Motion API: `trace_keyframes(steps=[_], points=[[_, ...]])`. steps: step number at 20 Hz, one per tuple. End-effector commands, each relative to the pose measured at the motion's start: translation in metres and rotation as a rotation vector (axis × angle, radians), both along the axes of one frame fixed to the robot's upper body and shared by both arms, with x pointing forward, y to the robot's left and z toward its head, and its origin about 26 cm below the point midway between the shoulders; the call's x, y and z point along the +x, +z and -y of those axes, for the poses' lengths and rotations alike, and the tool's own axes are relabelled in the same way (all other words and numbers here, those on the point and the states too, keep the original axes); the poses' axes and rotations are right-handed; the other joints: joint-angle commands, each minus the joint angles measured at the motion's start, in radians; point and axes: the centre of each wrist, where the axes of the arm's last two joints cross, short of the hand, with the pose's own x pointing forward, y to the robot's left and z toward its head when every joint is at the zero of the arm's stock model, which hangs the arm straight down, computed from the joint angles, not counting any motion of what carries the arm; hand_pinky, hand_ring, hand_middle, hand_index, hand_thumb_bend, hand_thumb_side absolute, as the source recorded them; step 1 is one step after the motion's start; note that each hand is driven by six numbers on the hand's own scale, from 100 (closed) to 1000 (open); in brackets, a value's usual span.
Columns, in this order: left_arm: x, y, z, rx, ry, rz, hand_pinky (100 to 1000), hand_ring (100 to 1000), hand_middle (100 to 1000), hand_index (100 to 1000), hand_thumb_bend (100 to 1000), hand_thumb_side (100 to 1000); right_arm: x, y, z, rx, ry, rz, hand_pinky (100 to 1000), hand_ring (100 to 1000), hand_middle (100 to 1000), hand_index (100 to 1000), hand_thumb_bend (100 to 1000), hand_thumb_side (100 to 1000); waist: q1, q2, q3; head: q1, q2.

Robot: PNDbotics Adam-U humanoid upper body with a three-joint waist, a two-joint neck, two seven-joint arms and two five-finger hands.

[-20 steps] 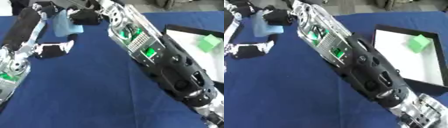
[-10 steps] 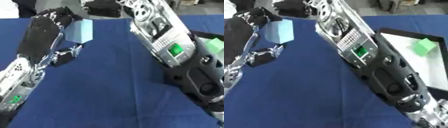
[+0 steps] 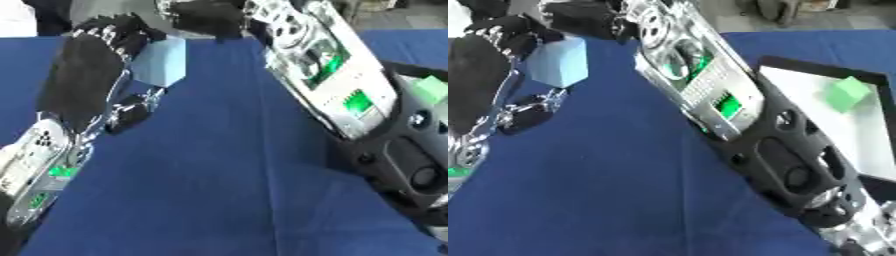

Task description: Pick up the objects with one hand, pass them to the other hand, and then place them into the box on the other side of the table.

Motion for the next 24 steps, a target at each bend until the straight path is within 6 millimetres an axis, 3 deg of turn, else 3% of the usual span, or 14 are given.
trace_keyframes(steps=[1, 12, 24], points=[[-0.001, 0.007, -0.005, -0.057, -0.018, 0.037, 641, 588, 530, 545, 100, 100, 0.001, 0.006, 0.003, 0.003, 0.003, 0.001, 678, 850, 817, 908, 100, 672, 0.001, -0.021, 0.002, -0.008, 0.005], [0.012, 0.003, -0.025, -0.290, -0.074, 0.025, 645, 586, 524, 538, 100, 116, -0.001, 0.012, 0.003, 0.010, 0.003, 0.020, 672, 848, 810, 909, 100, 658, 0.005, -0.021, 0.001, -0.033, 0.026], [0.023, 0.003, -0.034, -0.368, -0.070, -0.024, 648, 584, 520, 538, 100, 151, -0.014, 0.016, 0.001, -0.005, 0.077, 0.023, 673, 853, 811, 913, 100, 669, 0.008, -0.020, -0.002, -0.039, 0.031]])
